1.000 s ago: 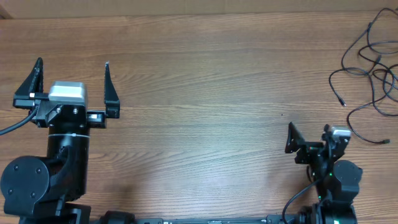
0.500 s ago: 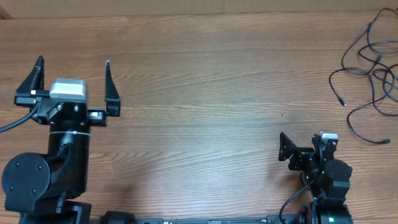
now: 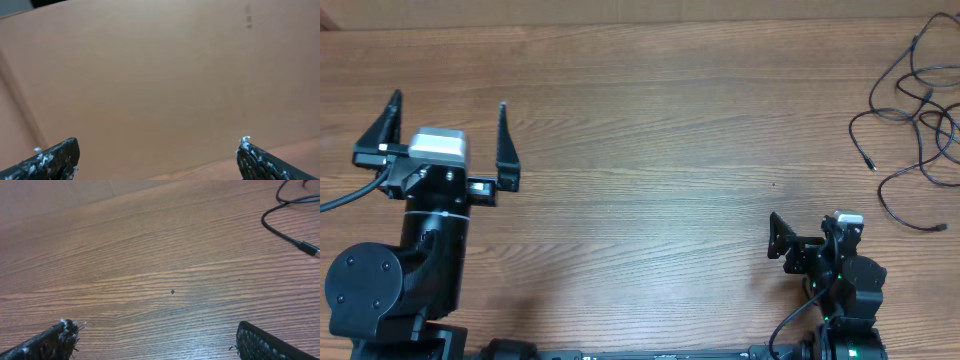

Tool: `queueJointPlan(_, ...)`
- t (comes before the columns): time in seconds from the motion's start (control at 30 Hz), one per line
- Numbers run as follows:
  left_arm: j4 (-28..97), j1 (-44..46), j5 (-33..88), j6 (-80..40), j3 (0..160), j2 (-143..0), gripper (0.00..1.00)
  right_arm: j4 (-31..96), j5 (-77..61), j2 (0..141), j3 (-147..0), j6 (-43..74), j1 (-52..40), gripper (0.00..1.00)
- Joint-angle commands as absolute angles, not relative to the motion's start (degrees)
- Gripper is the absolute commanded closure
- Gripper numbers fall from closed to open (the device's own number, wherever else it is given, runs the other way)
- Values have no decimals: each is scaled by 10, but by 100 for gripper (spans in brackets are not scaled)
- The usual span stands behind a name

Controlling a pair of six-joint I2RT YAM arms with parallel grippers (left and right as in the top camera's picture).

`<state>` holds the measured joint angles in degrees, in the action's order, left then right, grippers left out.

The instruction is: Untangle cables

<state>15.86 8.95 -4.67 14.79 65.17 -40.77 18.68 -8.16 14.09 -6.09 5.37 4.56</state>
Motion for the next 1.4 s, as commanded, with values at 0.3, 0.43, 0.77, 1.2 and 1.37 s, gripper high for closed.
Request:
queueJointPlan(0.3,161,86,119,107,640,-413,0,183,-85,137,-56,55,46,0)
queueJointPlan(0.43,66,86,137,116,591,-413,0,183,-85,137,-56,55,46,0)
queueJointPlan(0.77,-284,81,115,92,198,-257,0,183,-85,137,-56,55,46,0)
queueJointPlan(1.2,-159,1,40,6,3,-55,0,183,-85,137,-56,55,46,0)
queueJointPlan(1.37,-13,-19,21,7,3,-18,0,183,-85,137,-56,55,46,0)
